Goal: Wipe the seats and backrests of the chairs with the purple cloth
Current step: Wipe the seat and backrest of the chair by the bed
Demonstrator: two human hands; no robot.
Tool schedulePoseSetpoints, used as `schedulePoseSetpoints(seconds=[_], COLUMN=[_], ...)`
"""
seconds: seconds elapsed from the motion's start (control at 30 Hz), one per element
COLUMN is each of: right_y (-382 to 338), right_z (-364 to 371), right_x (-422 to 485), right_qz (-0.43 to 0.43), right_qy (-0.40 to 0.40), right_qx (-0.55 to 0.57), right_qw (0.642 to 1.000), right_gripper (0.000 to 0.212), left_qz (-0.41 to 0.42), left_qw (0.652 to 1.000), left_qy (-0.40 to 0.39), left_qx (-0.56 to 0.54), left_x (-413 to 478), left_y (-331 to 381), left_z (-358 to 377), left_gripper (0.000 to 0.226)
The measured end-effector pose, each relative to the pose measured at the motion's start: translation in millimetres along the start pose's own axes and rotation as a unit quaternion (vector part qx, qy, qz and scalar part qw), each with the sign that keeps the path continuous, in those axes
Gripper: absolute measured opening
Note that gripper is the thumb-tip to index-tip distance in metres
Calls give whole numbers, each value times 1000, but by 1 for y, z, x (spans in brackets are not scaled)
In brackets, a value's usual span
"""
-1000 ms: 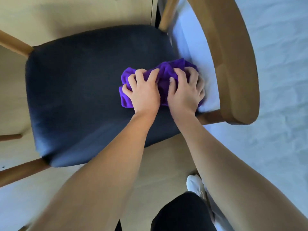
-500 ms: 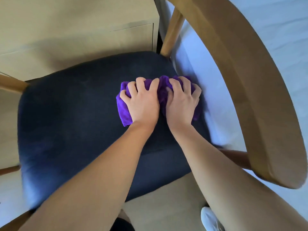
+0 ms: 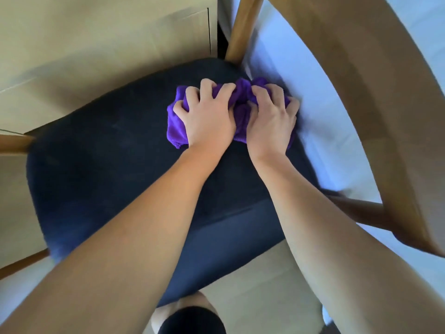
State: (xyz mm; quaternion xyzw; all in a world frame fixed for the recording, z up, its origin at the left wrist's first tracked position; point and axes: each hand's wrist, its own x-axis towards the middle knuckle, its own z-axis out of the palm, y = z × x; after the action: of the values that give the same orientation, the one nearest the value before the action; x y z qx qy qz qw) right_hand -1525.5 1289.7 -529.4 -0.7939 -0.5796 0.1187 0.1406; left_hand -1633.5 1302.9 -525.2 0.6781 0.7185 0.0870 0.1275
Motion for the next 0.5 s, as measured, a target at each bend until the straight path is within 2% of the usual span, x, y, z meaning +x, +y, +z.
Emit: schedulePoseSetpoints(seconds=[0.17,0.3,0.5], right_y=[15,24,20], right_z=[-18,-25,-23], right_x=[-40,-80,-120], right_qz=[108,200,232], right_qy=[-9,-17,-27], right_qx=[-41,-115,-107], right_qw=[993,973,966], right_gripper=[42,44,51], left_qz=[80,154,215], left_qw=[993,980,968], left_qy=[-80,-124,-127], left_qx=[-12,-9,6], left_x=[-24,-53,-76], left_y=[22,31,21], left_z=[-4,-6,-5], left_gripper=[34,34,33])
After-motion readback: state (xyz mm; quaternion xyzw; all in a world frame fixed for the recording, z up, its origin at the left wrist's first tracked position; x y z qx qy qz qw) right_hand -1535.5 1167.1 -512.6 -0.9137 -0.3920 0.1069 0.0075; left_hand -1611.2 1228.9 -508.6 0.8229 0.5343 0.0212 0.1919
